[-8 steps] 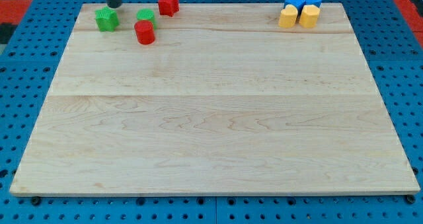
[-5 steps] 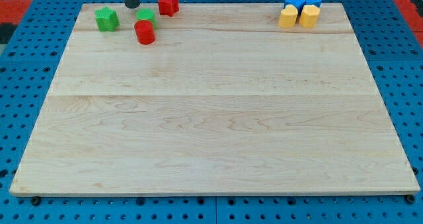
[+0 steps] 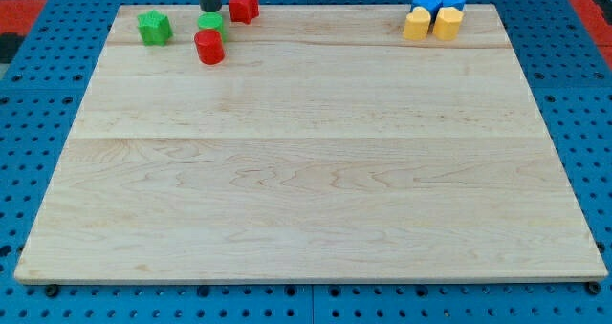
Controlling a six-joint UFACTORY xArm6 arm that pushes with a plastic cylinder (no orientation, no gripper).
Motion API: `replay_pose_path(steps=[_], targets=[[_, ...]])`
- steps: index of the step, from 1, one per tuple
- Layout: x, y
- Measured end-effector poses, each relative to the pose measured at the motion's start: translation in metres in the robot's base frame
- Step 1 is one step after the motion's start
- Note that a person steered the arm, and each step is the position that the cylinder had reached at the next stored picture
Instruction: Nudge red star right a bit
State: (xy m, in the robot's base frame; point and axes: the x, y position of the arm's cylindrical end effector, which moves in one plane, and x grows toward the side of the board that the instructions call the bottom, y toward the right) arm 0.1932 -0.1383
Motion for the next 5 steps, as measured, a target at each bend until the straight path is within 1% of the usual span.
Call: replay_pose_path(steps=[3,4,5], targets=[[0.002,0.007],[0.037,0.059],[0.129,0.134]])
